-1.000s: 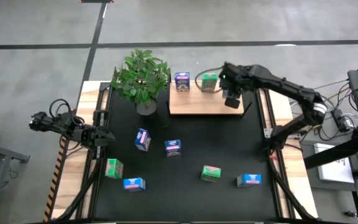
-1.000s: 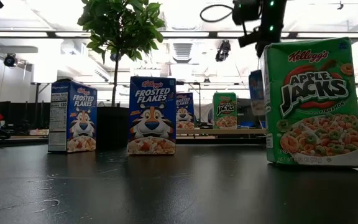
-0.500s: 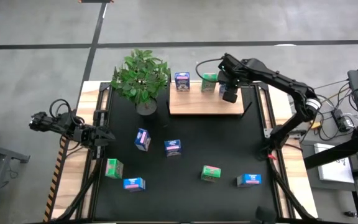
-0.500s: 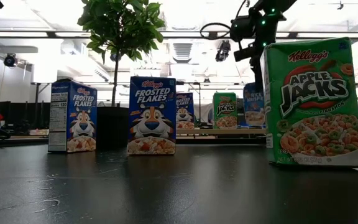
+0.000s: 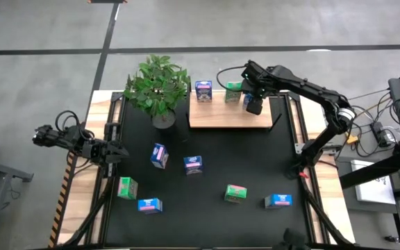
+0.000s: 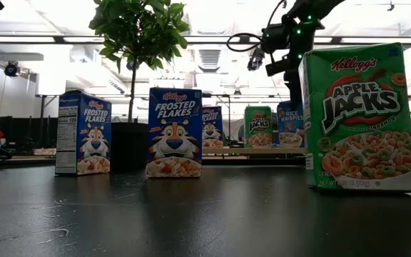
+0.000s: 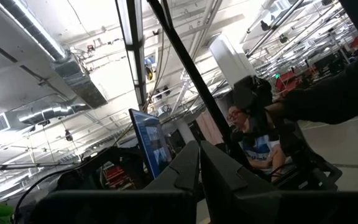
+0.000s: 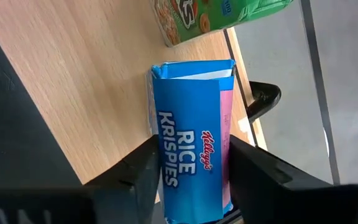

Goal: Stack cereal on shelf
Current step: Put the top right light blue cereal box on the shelf

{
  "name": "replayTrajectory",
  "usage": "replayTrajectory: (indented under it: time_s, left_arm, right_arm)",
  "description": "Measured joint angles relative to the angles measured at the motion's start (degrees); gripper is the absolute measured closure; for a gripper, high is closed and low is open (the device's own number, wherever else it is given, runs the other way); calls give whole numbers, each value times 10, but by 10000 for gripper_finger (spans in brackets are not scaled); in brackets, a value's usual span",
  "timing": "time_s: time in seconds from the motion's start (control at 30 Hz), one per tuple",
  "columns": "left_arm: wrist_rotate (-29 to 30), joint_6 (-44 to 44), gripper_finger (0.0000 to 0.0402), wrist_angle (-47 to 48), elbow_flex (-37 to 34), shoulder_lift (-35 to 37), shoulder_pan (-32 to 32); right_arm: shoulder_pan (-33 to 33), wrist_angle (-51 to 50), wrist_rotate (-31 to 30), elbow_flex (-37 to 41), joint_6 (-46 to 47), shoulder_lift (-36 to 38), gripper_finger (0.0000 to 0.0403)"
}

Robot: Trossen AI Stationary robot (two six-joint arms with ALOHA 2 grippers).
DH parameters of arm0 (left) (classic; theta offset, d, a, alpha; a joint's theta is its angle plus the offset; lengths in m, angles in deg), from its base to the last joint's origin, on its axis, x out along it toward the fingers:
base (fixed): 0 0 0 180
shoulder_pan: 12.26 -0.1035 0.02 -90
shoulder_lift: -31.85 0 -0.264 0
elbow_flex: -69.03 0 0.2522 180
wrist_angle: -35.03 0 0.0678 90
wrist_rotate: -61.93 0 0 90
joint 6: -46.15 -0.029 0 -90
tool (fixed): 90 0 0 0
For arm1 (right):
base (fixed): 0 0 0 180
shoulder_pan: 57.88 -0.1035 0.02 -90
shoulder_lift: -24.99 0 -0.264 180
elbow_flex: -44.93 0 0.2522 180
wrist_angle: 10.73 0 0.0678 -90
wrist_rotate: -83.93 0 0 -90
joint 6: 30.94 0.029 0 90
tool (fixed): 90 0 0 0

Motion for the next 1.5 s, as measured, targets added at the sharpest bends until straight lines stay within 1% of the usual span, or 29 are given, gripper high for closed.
replayTrajectory:
  time_s: [0.2, 0.47, 0.57, 0.63, 0.7, 0.87, 0.93, 1.0, 1.13, 1.33, 1.5]
  left_arm:
    - [0, 0, 402, 0, 0, 0, 0]
    - [0, 0, 402, 0, 0, 0, 0]
    - [0, 0, 402, 0, 0, 0, 0]
    - [0, 0, 402, -1, 0, 0, 0]
    - [0, 3, 402, -1, 0, 0, 0]
    - [0, 3, 402, -1, 0, 0, 0]
    - [0, 3, 402, -1, 0, 0, 0]
    - [0, 3, 402, -1, 0, 0, 0]
    - [0, 3, 402, -1, 0, 0, 0]
    - [0, 3, 402, -1, 0, 0, 0]
    - [0, 3, 402, -3, 0, 0, 0]
  right_arm:
    - [0, -12, 0, -15, 6, 4, 206]
    - [-1, -48, 1, -76, 49, 5, 205]
    - [-2, -43, 5, -90, 70, 5, 224]
    - [-2, -35, 5, -91, 93, 5, 246]
    - [1, -31, 5, -89, 112, 5, 275]
    - [3, -29, 0, -66, 125, 5, 360]
    - [3, -22, 0, -53, 126, 5, 385]
    - [2, -9, -3, -39, 126, 5, 389]
    - [3, 17, -35, -12, 121, 5, 390]
    - [2, 20, -76, 1, 97, 6, 390]
    - [3, 42, -78, 1, 80, 5, 390]
